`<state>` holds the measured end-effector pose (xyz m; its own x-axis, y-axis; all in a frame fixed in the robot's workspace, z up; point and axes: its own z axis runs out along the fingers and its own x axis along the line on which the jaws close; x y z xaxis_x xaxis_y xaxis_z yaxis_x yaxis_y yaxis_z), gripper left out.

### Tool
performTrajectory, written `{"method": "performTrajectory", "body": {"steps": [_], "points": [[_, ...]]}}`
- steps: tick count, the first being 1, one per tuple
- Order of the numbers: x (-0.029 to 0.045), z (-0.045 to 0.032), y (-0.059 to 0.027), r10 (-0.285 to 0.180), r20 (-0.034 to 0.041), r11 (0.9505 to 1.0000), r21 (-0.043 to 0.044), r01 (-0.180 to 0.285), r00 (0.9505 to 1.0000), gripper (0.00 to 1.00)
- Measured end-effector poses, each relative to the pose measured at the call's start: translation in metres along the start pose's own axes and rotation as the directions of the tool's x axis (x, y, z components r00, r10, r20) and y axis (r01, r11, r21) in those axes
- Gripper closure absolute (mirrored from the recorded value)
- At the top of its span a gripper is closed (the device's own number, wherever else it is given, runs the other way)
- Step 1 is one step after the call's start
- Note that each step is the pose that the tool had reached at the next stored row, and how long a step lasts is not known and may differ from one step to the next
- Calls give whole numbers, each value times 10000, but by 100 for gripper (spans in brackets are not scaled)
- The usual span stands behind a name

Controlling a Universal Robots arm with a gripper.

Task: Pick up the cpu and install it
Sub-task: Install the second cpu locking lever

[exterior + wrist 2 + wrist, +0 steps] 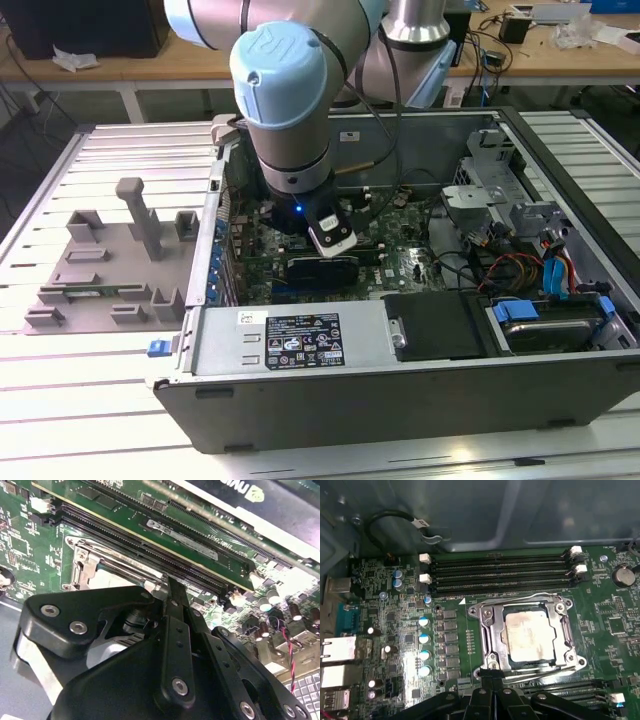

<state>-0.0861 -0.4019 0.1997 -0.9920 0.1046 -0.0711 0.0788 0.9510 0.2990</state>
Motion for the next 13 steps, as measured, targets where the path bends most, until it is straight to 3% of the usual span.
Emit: {"method": "performTrajectory", "body": {"steps": [5,8,13], "points": [[16,48,-16,22,-18,9997,-239,-22,10000,89],[27,63,-22,28,-24,9996,-297,-29,10000,89],[27,52,-20,29,-25,9996,-297,-30,10000,89]]}}
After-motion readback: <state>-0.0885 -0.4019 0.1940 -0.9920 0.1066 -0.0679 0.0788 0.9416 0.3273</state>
